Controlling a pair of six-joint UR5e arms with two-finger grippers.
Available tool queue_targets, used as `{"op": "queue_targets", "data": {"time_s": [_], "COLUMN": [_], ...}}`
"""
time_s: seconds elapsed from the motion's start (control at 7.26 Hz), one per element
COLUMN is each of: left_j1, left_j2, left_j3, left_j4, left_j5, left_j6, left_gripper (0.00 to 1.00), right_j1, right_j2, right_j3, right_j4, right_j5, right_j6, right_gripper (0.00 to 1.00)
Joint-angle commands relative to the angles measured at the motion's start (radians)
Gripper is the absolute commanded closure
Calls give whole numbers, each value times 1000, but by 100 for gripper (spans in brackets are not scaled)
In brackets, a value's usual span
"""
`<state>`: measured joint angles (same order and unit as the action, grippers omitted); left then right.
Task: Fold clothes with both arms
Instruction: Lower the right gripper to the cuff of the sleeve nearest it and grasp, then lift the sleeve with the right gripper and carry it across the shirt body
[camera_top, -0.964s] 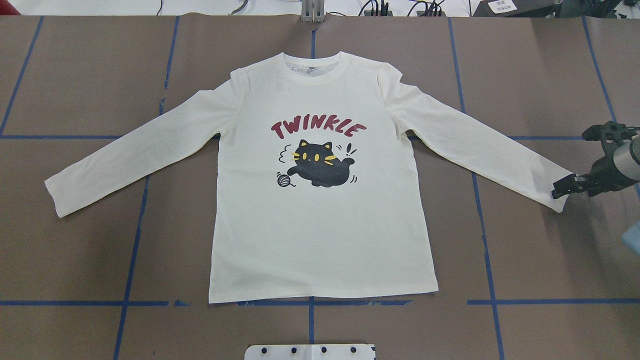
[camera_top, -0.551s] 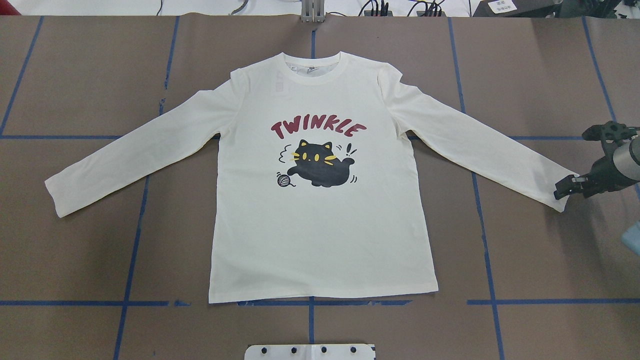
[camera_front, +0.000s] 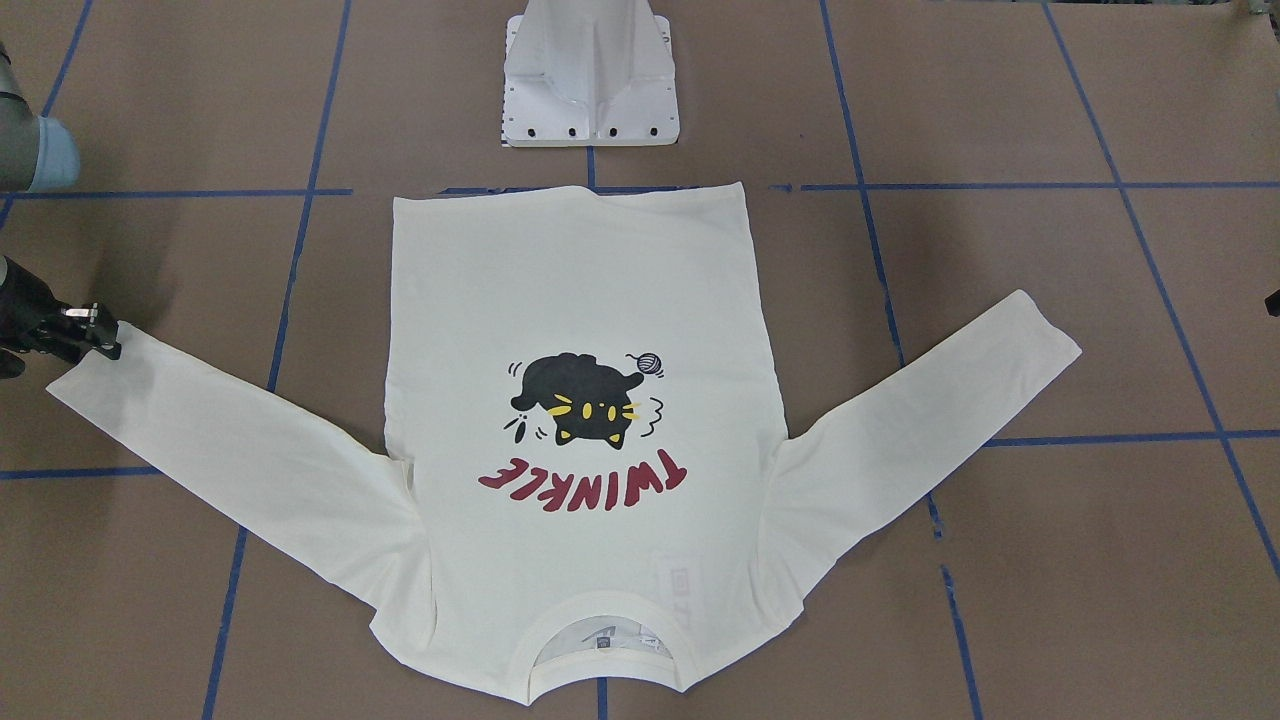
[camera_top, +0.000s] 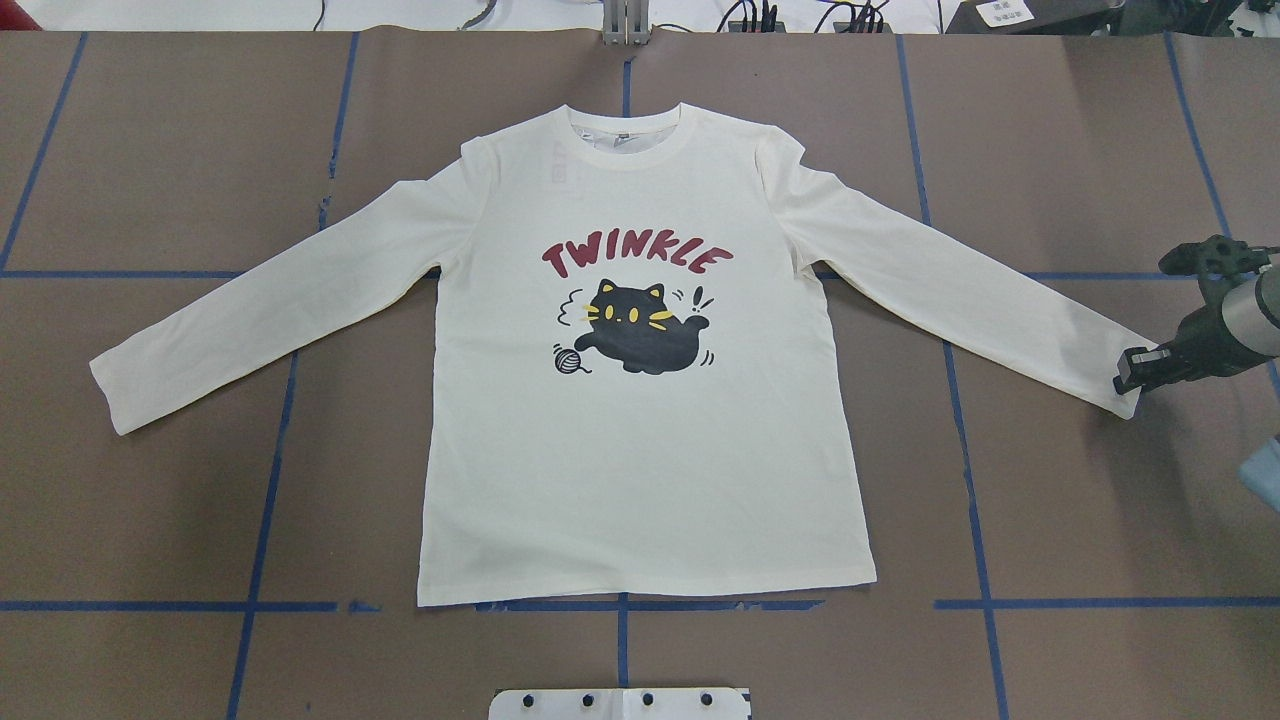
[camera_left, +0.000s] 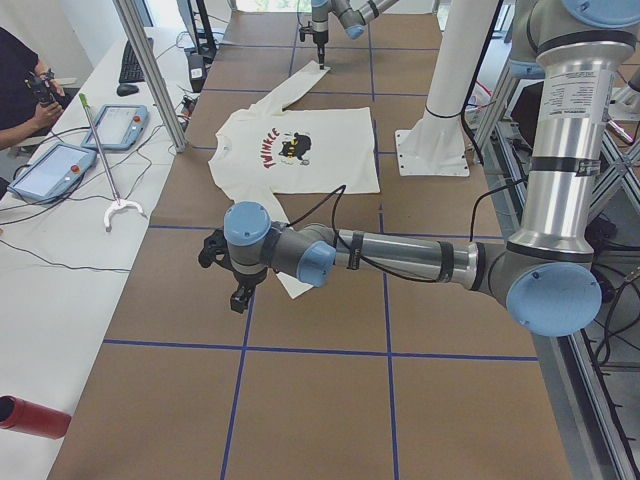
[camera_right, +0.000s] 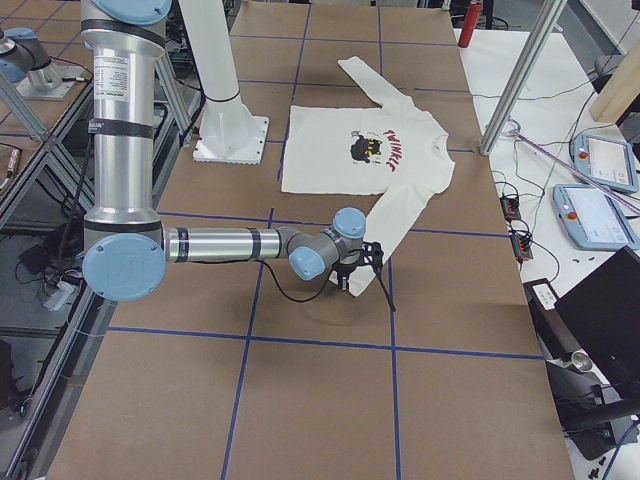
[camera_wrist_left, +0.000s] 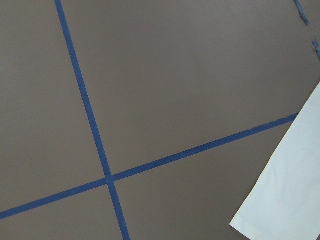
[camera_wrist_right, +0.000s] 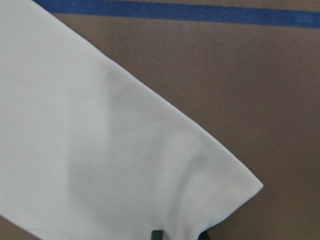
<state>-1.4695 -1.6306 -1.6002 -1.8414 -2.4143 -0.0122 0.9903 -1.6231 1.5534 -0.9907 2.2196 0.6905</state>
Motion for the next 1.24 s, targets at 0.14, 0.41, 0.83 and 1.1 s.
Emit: {"op": "queue_targets", "data": {"time_s": [0.14,0.41,0.83,1.1], "left_j1": [0,0,0,0], "left_j2": [-2,-2,-2,-2], "left_j3": [0,0,2,0], "left_j4": [1,-1,-1,-4], "left_j5": [0,0,0,0], "left_j6": [0,0,0,0], "left_gripper": [0,0,0,0], "right_j1": [2,2,2,-19], "right_j2": [3,0,177,477], "right_j3": [42,155,157,73], "right_j4": [0,0,-17,-16], "right_j5": [-1,11,64,63], "right_j6": [1,3,67,416], "right_gripper": [100,100,100,100]}}
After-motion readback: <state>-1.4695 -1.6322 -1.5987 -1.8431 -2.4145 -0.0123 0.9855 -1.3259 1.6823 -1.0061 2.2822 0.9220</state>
